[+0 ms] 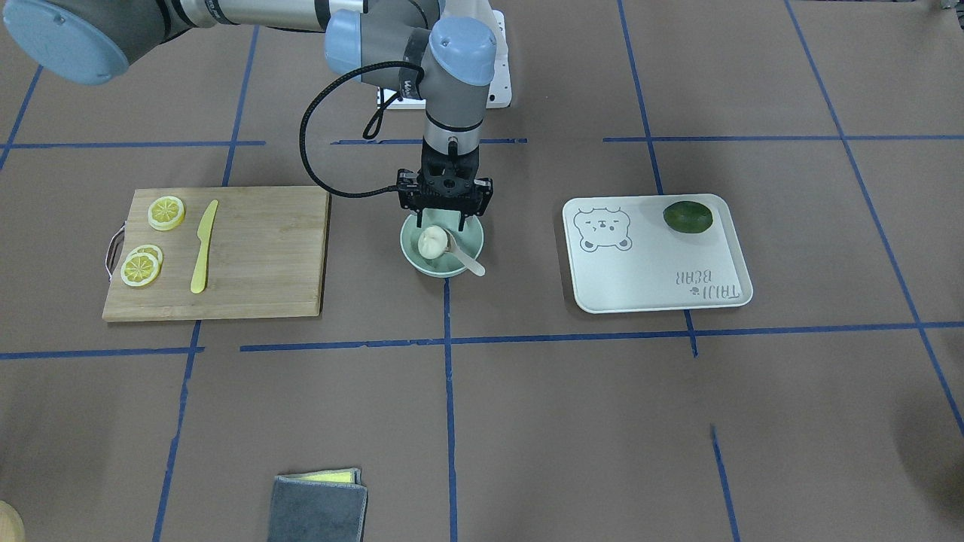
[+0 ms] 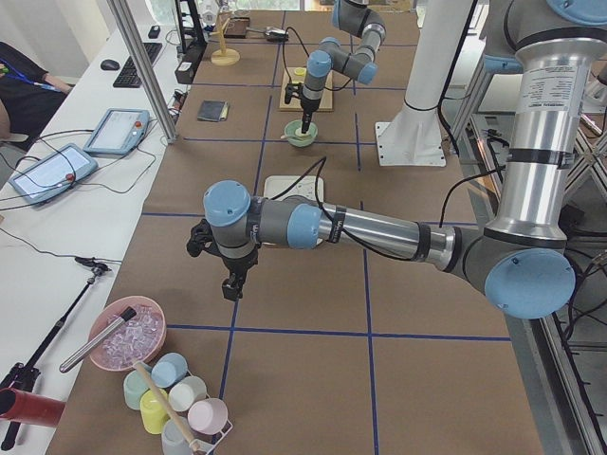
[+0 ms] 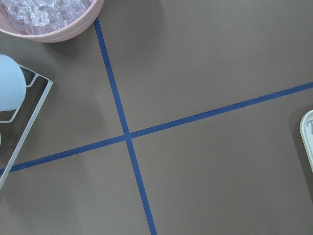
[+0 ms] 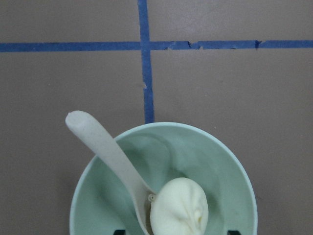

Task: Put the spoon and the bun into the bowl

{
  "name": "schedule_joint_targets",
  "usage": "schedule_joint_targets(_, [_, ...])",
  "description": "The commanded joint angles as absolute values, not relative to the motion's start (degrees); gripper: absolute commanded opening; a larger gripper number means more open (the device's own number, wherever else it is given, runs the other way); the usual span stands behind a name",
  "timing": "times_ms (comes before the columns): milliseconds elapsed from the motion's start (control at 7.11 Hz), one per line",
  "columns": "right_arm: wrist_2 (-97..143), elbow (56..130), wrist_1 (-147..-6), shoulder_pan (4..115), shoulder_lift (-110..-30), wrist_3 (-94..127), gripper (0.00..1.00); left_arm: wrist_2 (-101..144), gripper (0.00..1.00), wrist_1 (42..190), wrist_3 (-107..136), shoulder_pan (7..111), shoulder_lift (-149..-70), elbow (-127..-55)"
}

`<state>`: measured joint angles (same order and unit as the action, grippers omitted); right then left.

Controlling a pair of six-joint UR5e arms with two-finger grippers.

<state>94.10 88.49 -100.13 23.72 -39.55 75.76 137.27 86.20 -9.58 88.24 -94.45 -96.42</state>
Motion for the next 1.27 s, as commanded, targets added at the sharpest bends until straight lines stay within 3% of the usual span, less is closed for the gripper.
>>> schedule_joint_targets(0, [97.62, 92.26, -100.20, 28.01, -40.77, 71.14, 1.00, 136.68, 1.00, 86.13, -9.58, 88.24, -94.31, -96.15])
schedule_joint_targets(422, [113.14, 104.22, -99.93, 45.02, -51.73, 53.41, 1.00, 136.58, 1.00, 85.78, -9.67, 88.42, -92.99, -95.63])
schedule_joint_targets(1126, [125.32, 104.32, -99.14, 75.44, -77.47, 1.04, 1.00, 131.66, 1.00, 85.69, -9.84, 88.68, -89.57, -99.39])
